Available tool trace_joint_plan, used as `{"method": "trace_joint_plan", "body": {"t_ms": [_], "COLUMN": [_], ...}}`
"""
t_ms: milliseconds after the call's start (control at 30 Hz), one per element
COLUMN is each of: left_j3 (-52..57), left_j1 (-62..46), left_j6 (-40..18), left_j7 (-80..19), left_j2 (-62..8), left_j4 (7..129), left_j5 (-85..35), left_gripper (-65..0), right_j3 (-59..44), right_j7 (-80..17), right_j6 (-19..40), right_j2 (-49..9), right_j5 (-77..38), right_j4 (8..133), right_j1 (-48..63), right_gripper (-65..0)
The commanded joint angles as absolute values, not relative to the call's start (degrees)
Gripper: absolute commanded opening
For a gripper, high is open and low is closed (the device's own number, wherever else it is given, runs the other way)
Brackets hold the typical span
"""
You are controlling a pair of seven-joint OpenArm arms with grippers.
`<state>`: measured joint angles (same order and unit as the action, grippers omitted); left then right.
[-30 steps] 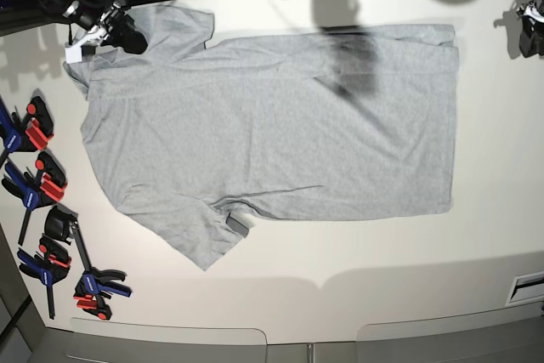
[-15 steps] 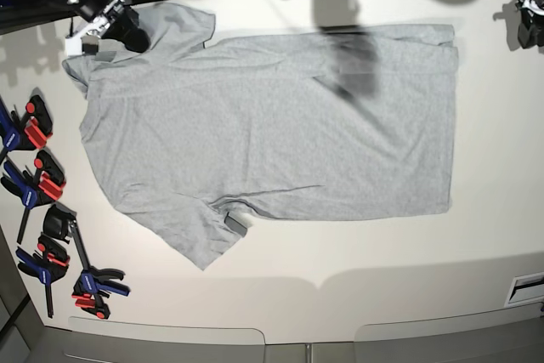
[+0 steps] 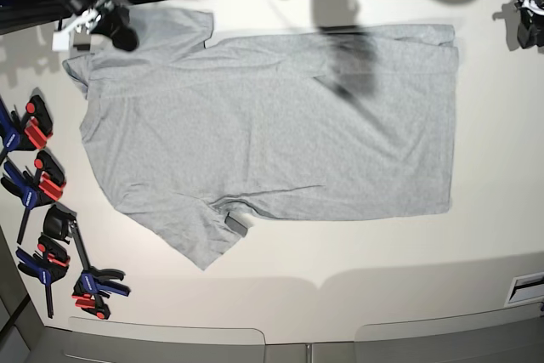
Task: Fold the T-shirt properly
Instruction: 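Move the right gripper to the sleeve and grasp the shirt edge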
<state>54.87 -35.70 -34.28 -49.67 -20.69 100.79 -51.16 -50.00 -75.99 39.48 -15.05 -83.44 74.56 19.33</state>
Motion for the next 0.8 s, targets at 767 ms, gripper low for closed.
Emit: {"method": "trace_joint_plan", "body": {"t_ms": [767], "left_j3": [55.5], "left_j1": [-36.0], "left_j6": [-34.3], "left_j7": [-47.9], "left_j2": [-21.8], "left_j4": [101.7], "left_j5": [-52.1], "left_gripper": [-40.9], "right_j3": [-33.7], "right_j7": [-58.7], "right_j6": [40.0], "right_j2": [-16.0], "right_j5": [-63.4], "right_j4": [75.5], "right_j1": [0.8], "right_gripper": [-65.0]}}
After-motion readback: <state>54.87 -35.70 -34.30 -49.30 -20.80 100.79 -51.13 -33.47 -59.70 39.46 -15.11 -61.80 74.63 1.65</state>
